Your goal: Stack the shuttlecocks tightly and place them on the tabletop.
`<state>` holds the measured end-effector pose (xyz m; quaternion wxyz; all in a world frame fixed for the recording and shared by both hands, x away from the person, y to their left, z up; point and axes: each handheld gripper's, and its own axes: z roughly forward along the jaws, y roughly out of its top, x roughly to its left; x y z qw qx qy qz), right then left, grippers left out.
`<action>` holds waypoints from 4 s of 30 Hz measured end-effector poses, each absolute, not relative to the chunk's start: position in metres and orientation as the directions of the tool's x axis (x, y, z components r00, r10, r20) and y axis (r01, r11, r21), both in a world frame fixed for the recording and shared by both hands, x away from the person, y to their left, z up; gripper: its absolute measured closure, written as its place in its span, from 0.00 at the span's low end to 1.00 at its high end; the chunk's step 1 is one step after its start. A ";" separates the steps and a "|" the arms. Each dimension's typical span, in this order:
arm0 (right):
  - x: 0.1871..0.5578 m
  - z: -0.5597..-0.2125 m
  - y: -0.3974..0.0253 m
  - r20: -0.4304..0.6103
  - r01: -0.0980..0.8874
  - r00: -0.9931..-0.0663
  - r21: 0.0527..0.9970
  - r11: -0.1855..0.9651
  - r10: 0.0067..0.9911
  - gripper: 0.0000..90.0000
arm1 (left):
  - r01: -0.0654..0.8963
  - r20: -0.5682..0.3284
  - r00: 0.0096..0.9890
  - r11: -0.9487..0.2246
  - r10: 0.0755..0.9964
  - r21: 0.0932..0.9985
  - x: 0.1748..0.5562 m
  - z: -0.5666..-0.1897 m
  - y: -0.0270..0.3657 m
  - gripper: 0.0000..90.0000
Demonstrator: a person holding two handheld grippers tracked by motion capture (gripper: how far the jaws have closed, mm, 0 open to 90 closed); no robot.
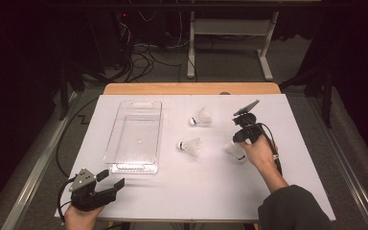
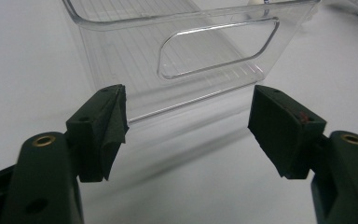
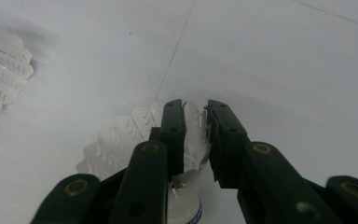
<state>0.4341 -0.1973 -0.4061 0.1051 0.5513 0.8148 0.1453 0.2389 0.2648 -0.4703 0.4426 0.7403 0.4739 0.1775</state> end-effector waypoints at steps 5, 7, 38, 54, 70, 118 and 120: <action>0.433 -0.405 -0.198 -0.010 0.865 -0.379 0.351 0.358 0.925 0.97 | 0.544 -0.156 0.488 -0.160 0.859 0.823 0.239 -0.470 0.265 0.32; 0.432 -0.405 -0.197 -0.013 0.862 -0.384 0.353 0.363 0.923 0.99 | 0.545 -0.156 0.489 -0.160 0.858 0.823 0.239 -0.470 0.265 0.32; 0.426 -0.392 -0.167 -0.004 0.784 -0.472 0.457 0.421 0.882 1.00 | 0.543 -0.152 0.488 -0.163 0.860 0.823 0.239 -0.470 0.265 0.33; 0.425 -0.397 -0.160 0.011 0.756 -0.487 0.507 0.414 0.874 1.00 | 0.543 -0.152 0.487 -0.163 0.860 0.824 0.239 -0.470 0.265 0.33; 0.424 -0.405 -0.164 0.011 0.756 -0.498 0.496 0.428 0.867 0.97 | 0.542 -0.152 0.487 -0.161 0.860 0.825 0.239 -0.470 0.265 0.33; 0.394 -0.415 -0.227 0.085 0.779 -0.472 0.507 0.369 0.877 0.85 | 0.548 -0.151 0.478 -0.159 0.865 0.821 0.239 -0.471 0.264 0.33; 0.394 -0.417 -0.230 0.093 0.780 -0.469 0.510 0.363 0.878 0.84 | 0.548 -0.152 0.477 -0.157 0.866 0.821 0.239 -0.471 0.264 0.33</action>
